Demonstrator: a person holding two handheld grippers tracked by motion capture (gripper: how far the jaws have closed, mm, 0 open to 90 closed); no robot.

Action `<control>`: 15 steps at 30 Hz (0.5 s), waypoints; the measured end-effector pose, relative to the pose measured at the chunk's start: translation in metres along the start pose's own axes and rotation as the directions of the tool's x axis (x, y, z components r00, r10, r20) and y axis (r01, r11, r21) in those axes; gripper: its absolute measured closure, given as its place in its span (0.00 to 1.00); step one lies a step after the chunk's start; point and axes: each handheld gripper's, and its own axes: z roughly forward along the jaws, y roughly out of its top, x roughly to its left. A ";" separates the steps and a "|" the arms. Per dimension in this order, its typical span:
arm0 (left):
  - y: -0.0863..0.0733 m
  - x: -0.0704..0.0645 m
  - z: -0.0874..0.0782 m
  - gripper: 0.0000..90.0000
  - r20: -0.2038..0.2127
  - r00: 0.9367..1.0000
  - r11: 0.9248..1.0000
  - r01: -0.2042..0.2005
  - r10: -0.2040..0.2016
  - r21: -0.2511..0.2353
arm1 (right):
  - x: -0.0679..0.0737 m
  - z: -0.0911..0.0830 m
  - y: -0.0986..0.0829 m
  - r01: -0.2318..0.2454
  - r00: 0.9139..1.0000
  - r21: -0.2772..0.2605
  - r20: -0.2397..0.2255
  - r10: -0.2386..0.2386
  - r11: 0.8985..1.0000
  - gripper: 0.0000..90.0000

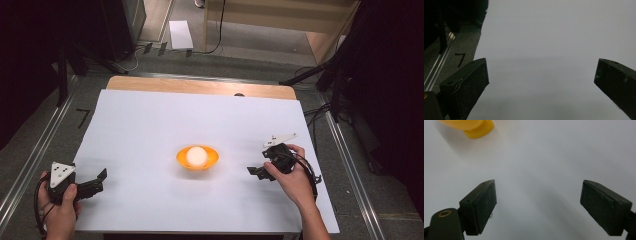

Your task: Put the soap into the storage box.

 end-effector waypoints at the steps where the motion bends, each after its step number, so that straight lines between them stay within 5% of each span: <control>1: 0.000 0.000 0.000 0.00 0.000 1.000 1.000 0.000 0.000 -0.001 | -0.001 0.000 -0.003 -0.003 1.000 -0.005 -0.002 0.003 1.000 0.16; 15: 0.000 0.000 0.000 0.00 -0.004 1.000 1.000 -0.001 0.001 0.002 | -0.014 -0.012 -0.047 -0.070 0.997 -0.090 0.001 0.071 0.993 0.16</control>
